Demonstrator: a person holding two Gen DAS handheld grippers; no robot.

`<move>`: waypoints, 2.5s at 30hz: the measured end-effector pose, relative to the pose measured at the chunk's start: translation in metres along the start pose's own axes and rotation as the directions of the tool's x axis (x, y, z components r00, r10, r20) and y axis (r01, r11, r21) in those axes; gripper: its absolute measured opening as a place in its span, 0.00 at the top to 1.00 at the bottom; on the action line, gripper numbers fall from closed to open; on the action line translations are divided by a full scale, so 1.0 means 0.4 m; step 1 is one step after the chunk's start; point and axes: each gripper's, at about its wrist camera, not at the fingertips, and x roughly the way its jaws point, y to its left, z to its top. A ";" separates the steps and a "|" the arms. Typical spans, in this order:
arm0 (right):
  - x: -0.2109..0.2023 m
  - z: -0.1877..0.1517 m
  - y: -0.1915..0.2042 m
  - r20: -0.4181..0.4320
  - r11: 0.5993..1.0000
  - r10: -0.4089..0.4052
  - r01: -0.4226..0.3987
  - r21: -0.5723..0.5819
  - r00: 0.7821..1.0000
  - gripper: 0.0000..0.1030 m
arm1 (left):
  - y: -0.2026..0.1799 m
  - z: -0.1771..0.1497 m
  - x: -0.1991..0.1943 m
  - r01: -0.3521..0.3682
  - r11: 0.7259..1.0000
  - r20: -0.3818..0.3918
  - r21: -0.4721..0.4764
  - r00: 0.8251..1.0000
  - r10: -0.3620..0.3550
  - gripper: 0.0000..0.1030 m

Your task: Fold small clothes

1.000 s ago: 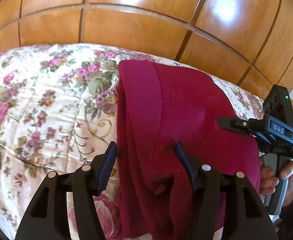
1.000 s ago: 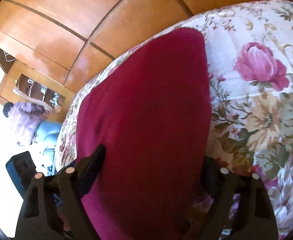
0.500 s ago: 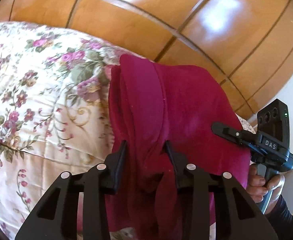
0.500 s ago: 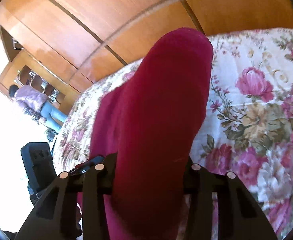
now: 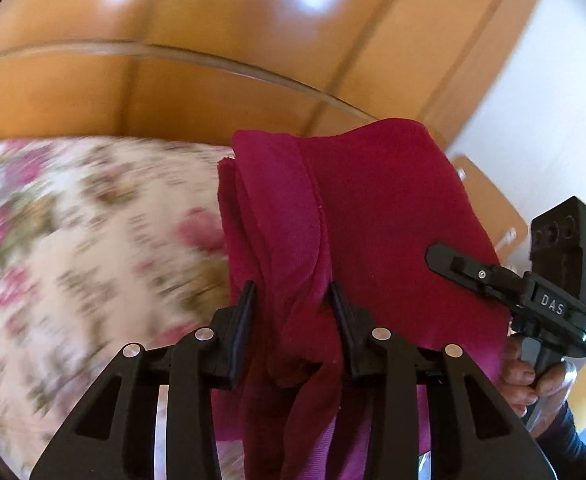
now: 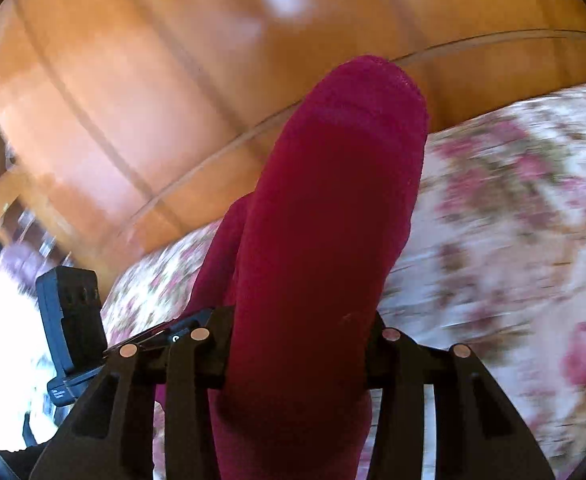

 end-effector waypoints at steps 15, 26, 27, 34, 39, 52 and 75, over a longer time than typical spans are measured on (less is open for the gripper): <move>-0.057 -0.096 -0.435 0.033 0.926 -0.262 0.241 0.292 0.965 0.55 | -0.254 -0.010 0.358 -0.108 0.945 -0.162 0.309 0.973 0.164 0.76; -0.046 -0.070 -0.478 0.010 0.914 -0.257 0.239 0.328 0.966 0.20 | -0.200 -0.030 0.325 -0.111 0.966 -0.164 0.235 0.975 0.152 0.59; -0.043 -0.062 -0.474 0.002 0.908 -0.296 0.281 0.311 0.955 0.17 | -0.199 -0.027 0.324 -0.118 0.967 -0.164 0.226 0.974 0.157 0.53; -0.078 -0.054 -0.414 -0.010 0.849 -0.488 0.477 0.226 0.873 0.10 | -0.233 -0.047 0.222 -0.225 0.942 -0.060 0.250 0.967 0.246 0.43; -0.162 -0.090 -0.299 0.081 0.807 -0.582 0.562 0.183 0.809 0.08 | -0.250 -0.080 0.123 -0.275 0.926 0.028 0.258 0.960 0.277 0.31; -0.183 -0.235 -0.085 0.114 0.685 -0.728 0.714 0.142 0.676 0.03 | -0.256 -0.147 -0.025 -0.328 0.925 0.119 0.192 0.943 0.310 0.17; -0.213 -0.261 -0.055 0.125 0.657 -0.754 0.733 0.179 0.645 0.02 | -0.286 -0.184 -0.047 -0.328 0.921 0.138 0.212 0.943 0.304 0.14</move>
